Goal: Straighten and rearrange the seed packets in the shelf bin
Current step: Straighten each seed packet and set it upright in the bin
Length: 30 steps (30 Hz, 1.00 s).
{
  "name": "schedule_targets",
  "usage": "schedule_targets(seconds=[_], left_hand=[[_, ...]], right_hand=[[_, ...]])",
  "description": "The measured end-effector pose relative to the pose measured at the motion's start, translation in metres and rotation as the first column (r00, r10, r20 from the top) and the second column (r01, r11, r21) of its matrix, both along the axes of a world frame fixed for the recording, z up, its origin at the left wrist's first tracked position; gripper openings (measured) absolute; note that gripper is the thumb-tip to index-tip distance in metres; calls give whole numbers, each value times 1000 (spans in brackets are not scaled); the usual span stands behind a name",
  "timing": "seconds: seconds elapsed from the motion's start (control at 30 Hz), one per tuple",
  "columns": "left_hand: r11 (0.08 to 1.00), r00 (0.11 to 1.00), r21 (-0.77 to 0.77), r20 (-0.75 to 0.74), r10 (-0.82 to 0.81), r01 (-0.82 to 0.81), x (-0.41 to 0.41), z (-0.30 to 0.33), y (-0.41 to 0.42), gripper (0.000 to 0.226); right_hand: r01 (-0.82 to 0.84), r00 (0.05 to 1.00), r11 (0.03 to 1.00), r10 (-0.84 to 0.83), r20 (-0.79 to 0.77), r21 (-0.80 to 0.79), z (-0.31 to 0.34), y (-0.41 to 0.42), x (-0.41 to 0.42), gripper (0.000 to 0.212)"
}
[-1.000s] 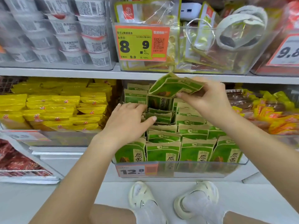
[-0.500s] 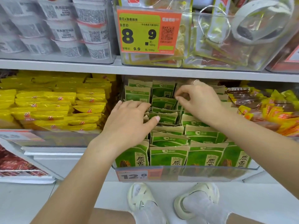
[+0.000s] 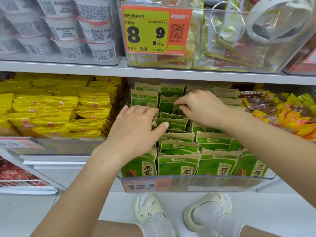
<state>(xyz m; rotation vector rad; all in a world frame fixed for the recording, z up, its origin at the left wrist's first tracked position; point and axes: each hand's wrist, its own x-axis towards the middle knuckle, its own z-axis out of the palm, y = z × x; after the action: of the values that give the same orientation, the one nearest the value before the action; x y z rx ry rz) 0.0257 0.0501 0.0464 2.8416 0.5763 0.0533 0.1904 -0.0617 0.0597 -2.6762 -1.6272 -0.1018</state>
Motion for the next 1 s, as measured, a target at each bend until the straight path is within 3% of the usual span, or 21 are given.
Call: schedule_targets(seconds=[0.2, 0.3, 0.5, 0.7, 0.87, 1.0], left_hand=[[1000, 1000, 2, -1, -7, 7, -1, -1, 0, 62], [1000, 1000, 4, -11, -10, 10, -1, 0, 0, 62], [996, 997, 50, -36, -71, 73, 13, 12, -1, 65], [989, 979, 2, -139, -149, 151, 30, 11, -8, 60], [986, 976, 20, -147, -160, 165, 23, 10, -9, 60], [987, 976, -32, -145, -162, 159, 20, 10, -10, 60]], right_hand=[[47, 996, 973, -64, -67, -227, -4, 7, 24, 68], [42, 994, 965, -67, -91, -260, -3, 6, 24, 77], [62, 997, 968, -71, -26, -243, -7, 10, 24, 57], [100, 982, 983, -72, 176, -156, -6, 16, 13, 28], [99, 967, 994, -107, 232, 42, -10, 16, 12, 29], [-37, 952, 987, -12, 306, 154, 1, 6, 5, 34]])
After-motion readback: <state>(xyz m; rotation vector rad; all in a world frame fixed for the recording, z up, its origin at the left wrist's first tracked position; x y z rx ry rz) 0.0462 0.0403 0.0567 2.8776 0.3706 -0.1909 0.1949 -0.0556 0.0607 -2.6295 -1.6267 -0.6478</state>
